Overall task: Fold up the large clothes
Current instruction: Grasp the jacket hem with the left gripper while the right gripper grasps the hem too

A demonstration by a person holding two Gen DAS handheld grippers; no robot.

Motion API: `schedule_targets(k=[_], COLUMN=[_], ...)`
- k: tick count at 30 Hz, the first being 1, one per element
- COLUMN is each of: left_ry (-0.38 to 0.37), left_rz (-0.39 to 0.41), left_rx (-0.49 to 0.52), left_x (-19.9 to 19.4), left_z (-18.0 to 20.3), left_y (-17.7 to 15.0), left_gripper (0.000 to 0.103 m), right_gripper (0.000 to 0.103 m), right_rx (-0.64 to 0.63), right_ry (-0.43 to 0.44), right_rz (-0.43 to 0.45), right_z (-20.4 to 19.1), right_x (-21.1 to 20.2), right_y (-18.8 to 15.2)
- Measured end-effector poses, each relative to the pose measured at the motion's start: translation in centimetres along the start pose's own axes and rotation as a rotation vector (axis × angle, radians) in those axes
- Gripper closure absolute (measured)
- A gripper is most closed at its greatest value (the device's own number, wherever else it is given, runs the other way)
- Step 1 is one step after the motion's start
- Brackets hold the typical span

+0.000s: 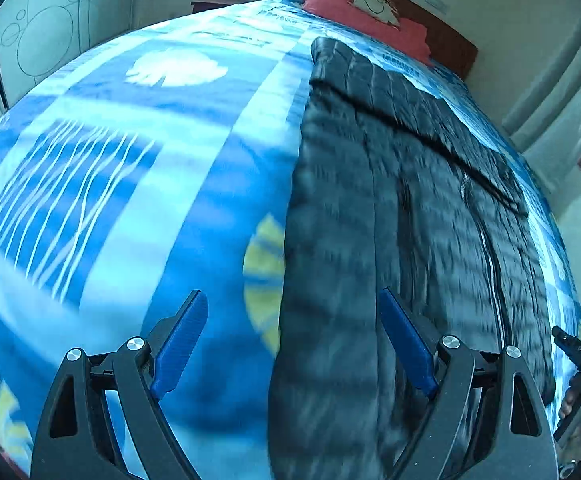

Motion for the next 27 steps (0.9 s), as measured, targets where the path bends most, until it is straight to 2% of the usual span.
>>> schedule_targets(k=[2, 6, 9, 13, 15, 17, 20, 22, 27], left_ry=[-0.010, -0.081, -0.097, -0.145, -0.156, -0.152, -0.149, -0.171, -0.186], left_rz=[-0.012, -0.058, -0.051, -0.056, -0.051, -0.046, -0.040, -0.045, -0.060], left_rx=[-0.002, -0.027, -0.012, -0.029, -0.045, -0.056, -0.067, -0.080, -0.079], left_x=[-0.5, -0.8, -1.2, -1.5, -1.6, -1.8, -2.0, -2.2, -2.0], left_z=[-0.4, -0.9, -0.7, -0.7, -0.8, -0.8, -0.9, -0.8, -0.5], left_y=[-1.5, -4.5, -5.4, -6.0, -6.3, -6.4, -6.5, -6.5, -7.0], left_gripper=[0.017, 0.017, 0.017, 0.017, 0.018, 0.023, 0.030, 0.041, 0.042], right_gripper=[0.033, 0.033, 0.033, 0.034, 0.044, 0.067, 0.071, 0.077, 0.084], right_rx=[0.016, 0.051, 0.049, 0.061, 0.053, 0.059, 0.055, 0.066, 0.074], right_ry=[0.012, 0.055, 0.057, 0.105, 0.107, 0.157, 0.164, 0.189, 0.208], right_rz=[-0.011, -0.025, -0.018, -0.022, -0.012, -0.017, -0.017, -0.011, 0.006], right_z=[0.5, 1.1, 1.0, 0.5, 0.3, 0.0, -0.3, -0.3, -0.3], right_x=[-0.5, -1.5, -2.2, -2.8, -3.1, -3.1, -3.3, -3.4, -3.4], right_y=[-1.9, -4.6, -5.8, -7.0, -7.4, -7.6, -7.7, -7.8, -7.7])
Point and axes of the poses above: each gripper's, at about its wrist camera, not at the fingertips, and x roughly the way its jaws point, z to its right, y to its top, the point moved 2 cm from there along x, roughly the way its jaws point, and after that the axes turned 3 degrees about -x, right-handed, at the moved point
